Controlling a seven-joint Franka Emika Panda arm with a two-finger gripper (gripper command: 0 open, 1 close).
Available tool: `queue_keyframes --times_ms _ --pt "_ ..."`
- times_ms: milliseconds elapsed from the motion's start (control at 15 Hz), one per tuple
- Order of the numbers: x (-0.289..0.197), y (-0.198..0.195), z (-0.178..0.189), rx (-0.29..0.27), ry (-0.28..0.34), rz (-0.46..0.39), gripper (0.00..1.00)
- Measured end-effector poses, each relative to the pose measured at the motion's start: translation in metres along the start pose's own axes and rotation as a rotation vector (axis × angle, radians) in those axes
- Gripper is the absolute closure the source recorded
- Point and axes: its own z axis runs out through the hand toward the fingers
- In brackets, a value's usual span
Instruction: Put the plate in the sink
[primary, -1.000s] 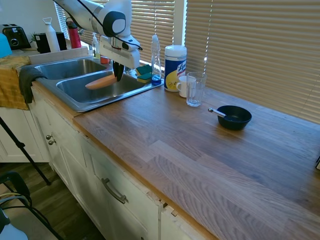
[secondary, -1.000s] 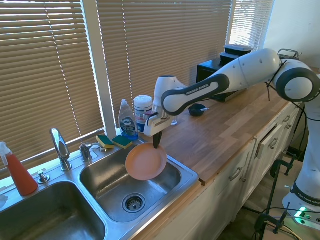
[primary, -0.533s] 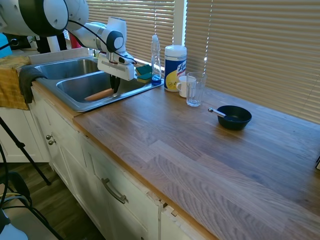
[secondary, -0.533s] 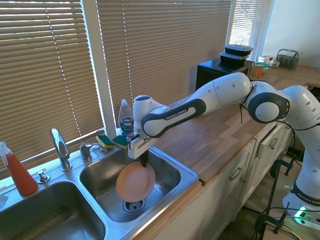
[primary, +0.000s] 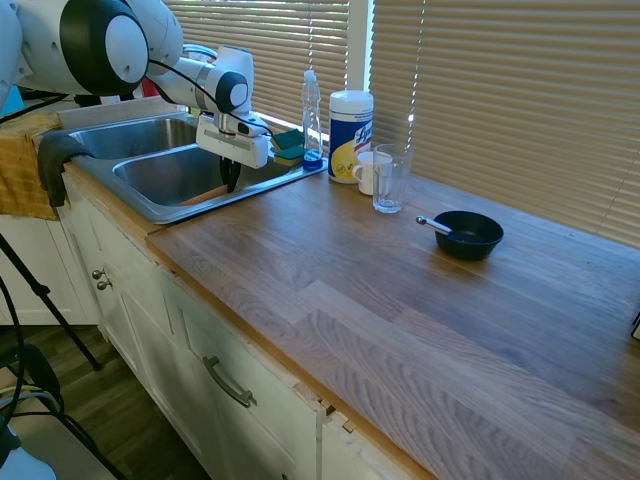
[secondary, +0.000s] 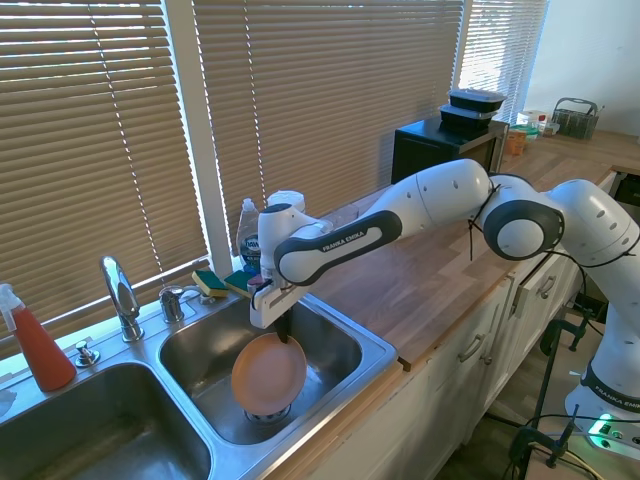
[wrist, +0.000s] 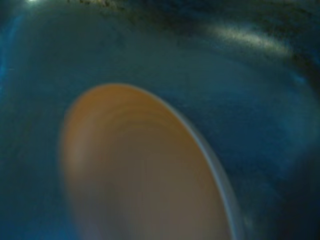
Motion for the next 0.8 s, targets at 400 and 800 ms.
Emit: queue_keyframes --times_ms 400,800 --pt "0.001 -0.002 -0.031 0.039 0.028 0.0 0.0" --pt "-0.01 0.028 -0.111 0.08 0.069 0.013 0.0"
